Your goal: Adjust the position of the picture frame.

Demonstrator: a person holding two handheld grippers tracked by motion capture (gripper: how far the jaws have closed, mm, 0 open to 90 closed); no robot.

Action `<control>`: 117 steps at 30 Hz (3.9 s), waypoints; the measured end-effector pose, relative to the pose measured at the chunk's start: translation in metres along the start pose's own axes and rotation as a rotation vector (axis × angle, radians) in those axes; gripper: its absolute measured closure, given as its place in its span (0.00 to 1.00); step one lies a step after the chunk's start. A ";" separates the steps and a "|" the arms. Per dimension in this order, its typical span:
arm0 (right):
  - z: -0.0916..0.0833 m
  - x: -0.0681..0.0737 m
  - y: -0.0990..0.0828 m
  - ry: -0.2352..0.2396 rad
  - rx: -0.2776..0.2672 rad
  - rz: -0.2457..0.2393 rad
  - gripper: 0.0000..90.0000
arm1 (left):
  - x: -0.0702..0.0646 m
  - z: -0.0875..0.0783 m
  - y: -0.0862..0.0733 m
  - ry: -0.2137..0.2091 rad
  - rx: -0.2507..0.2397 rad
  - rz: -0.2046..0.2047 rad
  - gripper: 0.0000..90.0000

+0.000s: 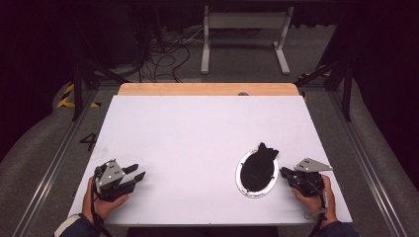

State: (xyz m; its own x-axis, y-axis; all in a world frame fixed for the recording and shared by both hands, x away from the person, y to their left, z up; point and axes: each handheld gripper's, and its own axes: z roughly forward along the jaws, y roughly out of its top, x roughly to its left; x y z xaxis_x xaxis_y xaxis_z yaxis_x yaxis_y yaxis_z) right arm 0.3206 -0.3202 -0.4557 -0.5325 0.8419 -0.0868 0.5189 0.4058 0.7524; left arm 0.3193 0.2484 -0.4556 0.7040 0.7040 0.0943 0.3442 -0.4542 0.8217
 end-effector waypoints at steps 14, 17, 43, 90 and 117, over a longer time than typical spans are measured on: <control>0.002 0.010 0.003 0.064 0.021 -0.036 1.00 | -0.004 0.004 0.001 -0.084 0.038 0.030 1.00; 0.003 0.015 0.004 0.063 0.022 -0.049 1.00 | -0.003 0.007 0.001 -0.098 0.047 0.021 1.00; 0.016 0.036 0.016 0.093 0.012 -0.106 1.00 | -0.015 0.031 0.009 -0.148 0.107 0.079 0.96; 0.039 0.025 0.037 0.097 0.030 -0.091 1.00 | -0.091 0.101 0.069 -0.388 0.103 0.219 0.96; 0.047 0.008 0.070 -0.025 -0.040 -0.096 1.00 | -0.123 0.133 0.095 -0.466 0.077 0.220 0.96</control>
State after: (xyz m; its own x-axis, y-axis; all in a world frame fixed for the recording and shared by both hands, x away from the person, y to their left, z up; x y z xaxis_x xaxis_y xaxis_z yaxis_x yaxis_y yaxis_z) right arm 0.3841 -0.2682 -0.4344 -0.5612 0.8088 -0.1758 0.4392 0.4710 0.7650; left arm 0.3477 0.0459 -0.4638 0.9605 0.2778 -0.0148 0.1898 -0.6154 0.7650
